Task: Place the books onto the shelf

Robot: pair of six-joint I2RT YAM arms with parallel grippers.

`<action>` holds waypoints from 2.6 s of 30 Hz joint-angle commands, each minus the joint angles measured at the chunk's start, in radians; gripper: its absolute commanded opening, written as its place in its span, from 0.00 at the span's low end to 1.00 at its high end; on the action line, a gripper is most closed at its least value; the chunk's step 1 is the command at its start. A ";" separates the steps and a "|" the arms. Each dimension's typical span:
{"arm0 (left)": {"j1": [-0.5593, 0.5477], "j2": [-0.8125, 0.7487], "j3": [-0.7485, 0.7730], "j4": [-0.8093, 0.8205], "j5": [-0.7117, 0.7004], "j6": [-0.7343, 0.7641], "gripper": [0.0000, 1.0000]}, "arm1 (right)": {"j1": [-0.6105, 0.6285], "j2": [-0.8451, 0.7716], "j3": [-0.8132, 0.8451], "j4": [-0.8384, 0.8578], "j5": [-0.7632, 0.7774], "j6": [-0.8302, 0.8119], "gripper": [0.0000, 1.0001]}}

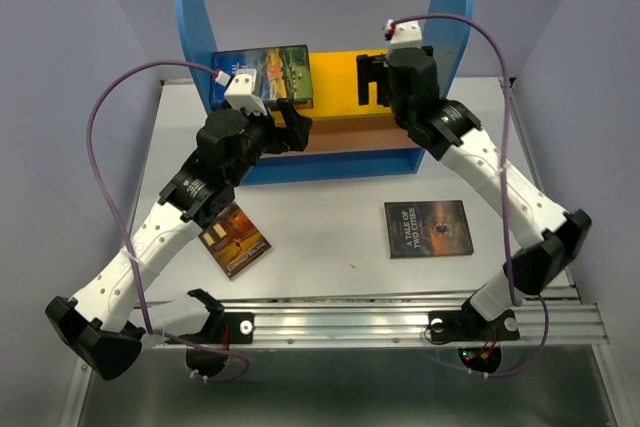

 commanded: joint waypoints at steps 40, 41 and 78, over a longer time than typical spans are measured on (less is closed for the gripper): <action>0.005 0.050 0.040 -0.008 0.243 0.202 0.99 | 0.007 -0.686 -0.721 -0.167 -0.210 0.358 1.00; 0.006 0.053 0.041 -0.021 0.238 0.210 0.99 | 0.007 -0.682 -0.723 -0.169 -0.207 0.358 1.00; 0.163 0.252 0.306 -0.158 0.309 0.451 0.99 | 0.007 -0.677 -0.727 -0.195 -0.179 0.349 1.00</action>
